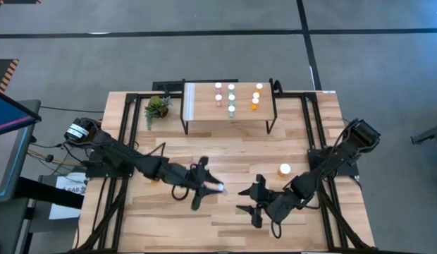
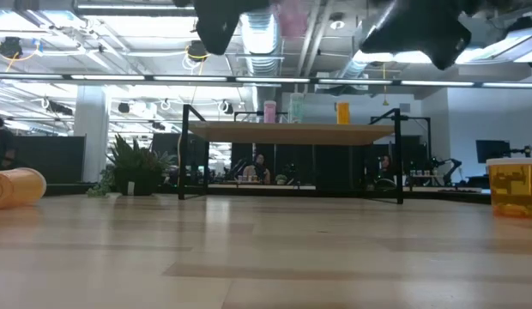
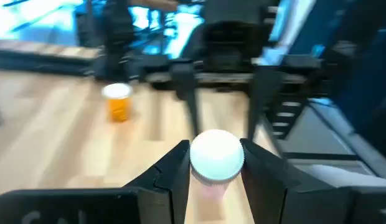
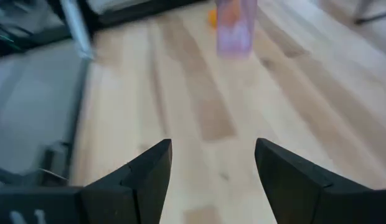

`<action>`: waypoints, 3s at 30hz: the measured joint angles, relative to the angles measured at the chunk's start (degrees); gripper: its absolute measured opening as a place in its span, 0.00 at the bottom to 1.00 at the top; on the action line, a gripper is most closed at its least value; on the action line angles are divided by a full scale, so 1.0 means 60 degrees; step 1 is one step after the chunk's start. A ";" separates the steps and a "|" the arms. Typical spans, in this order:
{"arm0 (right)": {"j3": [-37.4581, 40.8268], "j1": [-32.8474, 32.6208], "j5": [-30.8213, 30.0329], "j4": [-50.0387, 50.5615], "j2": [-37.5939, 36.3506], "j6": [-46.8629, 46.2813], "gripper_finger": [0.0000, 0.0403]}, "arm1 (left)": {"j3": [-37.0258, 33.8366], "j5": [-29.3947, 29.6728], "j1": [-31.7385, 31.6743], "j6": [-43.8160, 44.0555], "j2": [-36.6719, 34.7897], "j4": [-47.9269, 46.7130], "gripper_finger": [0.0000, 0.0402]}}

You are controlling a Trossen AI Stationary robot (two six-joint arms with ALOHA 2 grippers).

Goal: Pick and place medicine bottles onto shelf by color
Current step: Put the pink pill bottle on the shelf aligned with the other pink pill bottles

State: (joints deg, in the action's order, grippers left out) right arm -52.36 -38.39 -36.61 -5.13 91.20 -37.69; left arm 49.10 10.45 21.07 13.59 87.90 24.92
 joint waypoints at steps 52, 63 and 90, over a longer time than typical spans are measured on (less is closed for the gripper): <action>0.0007 0.1603 -0.0377 0.2962 -0.0346 0.0637 0.63 | 0.3552 0.0130 -0.6579 -0.1943 0.0535 -0.5896 0.27; 0.0007 0.1603 -0.0374 0.2993 -0.0346 0.0608 0.63 | 0.3337 0.0142 -0.6581 -0.1829 0.0587 -0.5669 0.27; 0.0007 0.1603 -0.0356 0.2995 -0.0343 0.0543 0.63 | 0.3377 0.0076 -0.6613 -0.1797 0.0848 -0.5860 0.46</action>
State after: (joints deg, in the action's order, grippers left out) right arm -52.31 -28.77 -38.74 12.84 89.14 -34.44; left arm 69.36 10.91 -18.61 2.81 92.99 -10.25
